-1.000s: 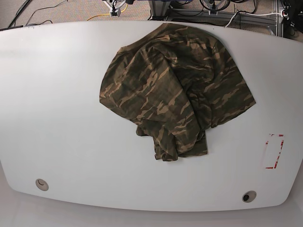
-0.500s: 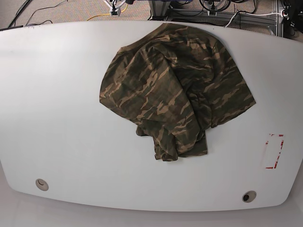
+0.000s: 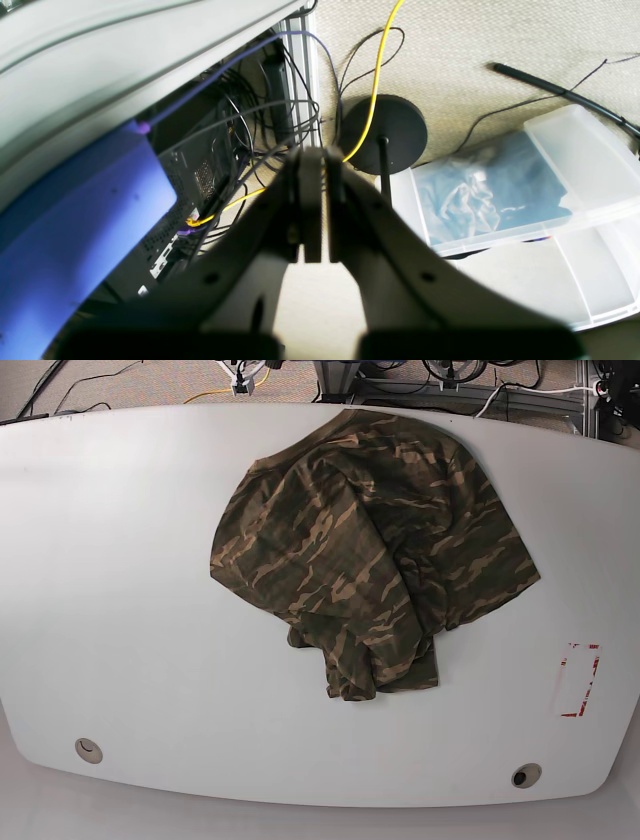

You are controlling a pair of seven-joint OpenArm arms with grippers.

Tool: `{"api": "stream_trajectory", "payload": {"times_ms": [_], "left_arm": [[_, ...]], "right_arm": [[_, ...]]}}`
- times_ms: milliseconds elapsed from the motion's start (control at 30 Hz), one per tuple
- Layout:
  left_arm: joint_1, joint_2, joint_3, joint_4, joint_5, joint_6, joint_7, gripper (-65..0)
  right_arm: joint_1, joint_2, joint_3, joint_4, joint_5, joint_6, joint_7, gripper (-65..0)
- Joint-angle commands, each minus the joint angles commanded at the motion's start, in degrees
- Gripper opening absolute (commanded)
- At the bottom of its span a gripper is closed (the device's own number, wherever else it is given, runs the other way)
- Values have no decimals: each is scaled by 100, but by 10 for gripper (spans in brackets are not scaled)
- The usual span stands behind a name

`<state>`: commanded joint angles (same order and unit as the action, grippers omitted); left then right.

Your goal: Layout the t-shirt on the table in an organized manner, then fold the t-shirt properly

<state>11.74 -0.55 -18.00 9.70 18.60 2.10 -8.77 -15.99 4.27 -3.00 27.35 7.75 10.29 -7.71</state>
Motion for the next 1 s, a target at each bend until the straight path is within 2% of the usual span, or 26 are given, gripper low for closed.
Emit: {"api": "stream_trajectory", "payload": {"times_ms": [533,1000], "left_arm": [[-135,5,16,-53,-46,-80,146,-615],[-67,-2,21,-30,-24,-111,47,-618]], "right_arm": [[44,-60,-28,-6,10,13,-4,-642],[6,-74,-18,-26,7,38,15,-645]]}}
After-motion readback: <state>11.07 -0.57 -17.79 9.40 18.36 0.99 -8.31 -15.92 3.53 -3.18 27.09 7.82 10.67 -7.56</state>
